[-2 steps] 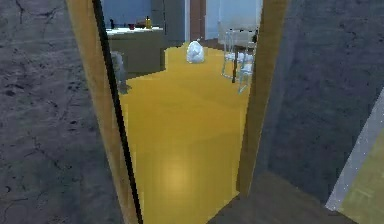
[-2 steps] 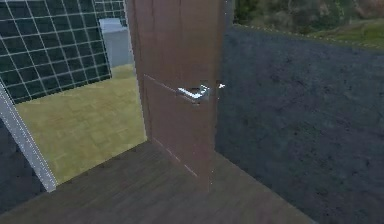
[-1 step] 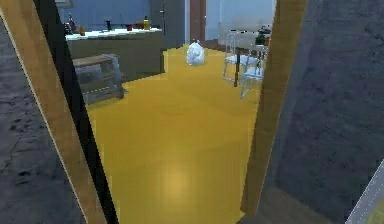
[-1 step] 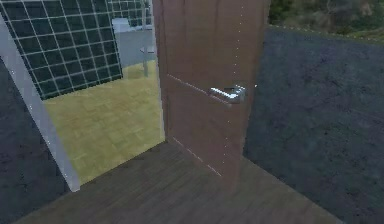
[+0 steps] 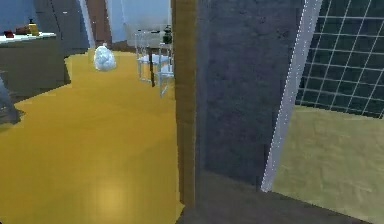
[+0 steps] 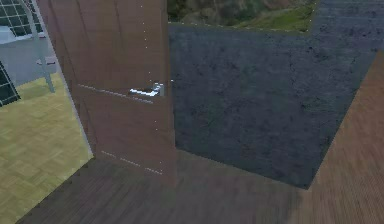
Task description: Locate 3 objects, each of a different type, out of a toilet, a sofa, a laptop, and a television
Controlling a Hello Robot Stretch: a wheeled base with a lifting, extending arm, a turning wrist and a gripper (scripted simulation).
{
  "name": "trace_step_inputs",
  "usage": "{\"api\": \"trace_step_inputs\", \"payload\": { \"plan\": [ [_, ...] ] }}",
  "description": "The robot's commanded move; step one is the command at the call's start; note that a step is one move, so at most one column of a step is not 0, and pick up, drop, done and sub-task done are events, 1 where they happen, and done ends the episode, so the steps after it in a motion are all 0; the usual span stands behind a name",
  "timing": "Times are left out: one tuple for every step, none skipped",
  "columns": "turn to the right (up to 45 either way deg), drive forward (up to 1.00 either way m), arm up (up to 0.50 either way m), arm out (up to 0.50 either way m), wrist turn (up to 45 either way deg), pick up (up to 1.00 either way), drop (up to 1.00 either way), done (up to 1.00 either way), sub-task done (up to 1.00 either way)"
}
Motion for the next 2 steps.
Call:
{"api": "trace_step_inputs", "payload": {
  "plan": [
    [0.0, 0.20, 0.00, 0.00, 0.0, 0.00, 0.00, 0.00, 0.00],
    [-18.0, 0.00, 0.00, 0.00, 0.0, 0.00, 0.00, 0.00, 0.00]
  ]
}}
